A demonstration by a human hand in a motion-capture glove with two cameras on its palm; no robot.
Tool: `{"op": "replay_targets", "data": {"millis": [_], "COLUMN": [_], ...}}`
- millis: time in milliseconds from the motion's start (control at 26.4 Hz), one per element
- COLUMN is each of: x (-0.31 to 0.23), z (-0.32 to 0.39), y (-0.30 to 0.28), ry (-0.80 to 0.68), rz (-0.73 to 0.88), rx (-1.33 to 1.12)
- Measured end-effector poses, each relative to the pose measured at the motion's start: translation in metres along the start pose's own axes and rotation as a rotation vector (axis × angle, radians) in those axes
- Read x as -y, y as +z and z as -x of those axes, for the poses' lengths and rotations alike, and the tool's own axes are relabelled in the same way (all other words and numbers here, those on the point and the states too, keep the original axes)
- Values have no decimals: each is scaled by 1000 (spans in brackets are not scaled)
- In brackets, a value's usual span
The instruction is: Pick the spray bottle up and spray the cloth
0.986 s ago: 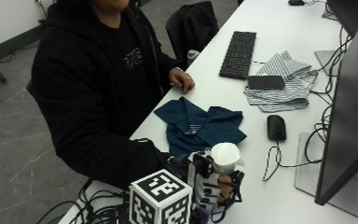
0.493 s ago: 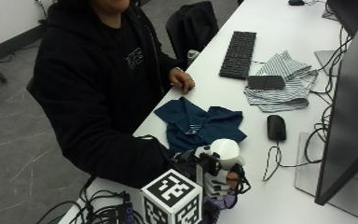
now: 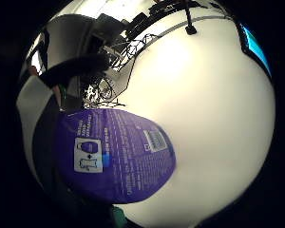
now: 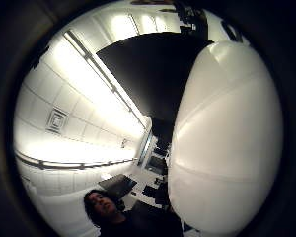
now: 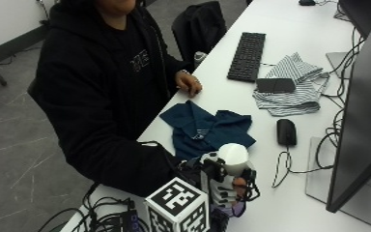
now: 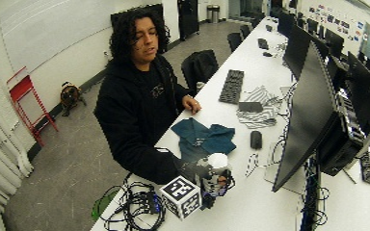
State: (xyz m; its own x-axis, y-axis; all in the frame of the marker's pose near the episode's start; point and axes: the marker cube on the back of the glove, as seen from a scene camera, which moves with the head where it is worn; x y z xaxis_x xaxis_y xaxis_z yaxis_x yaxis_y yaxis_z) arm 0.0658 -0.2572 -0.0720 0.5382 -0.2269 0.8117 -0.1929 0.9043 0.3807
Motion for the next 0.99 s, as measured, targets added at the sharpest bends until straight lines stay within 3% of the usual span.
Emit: {"op": "replay_targets", "data": {"millis": [493,986], "x": [-2,14], "z": [-13,-16], "y": [-7,12], "ry": [105,9], "rz": [92,-174], "rx": [37,-38]}}
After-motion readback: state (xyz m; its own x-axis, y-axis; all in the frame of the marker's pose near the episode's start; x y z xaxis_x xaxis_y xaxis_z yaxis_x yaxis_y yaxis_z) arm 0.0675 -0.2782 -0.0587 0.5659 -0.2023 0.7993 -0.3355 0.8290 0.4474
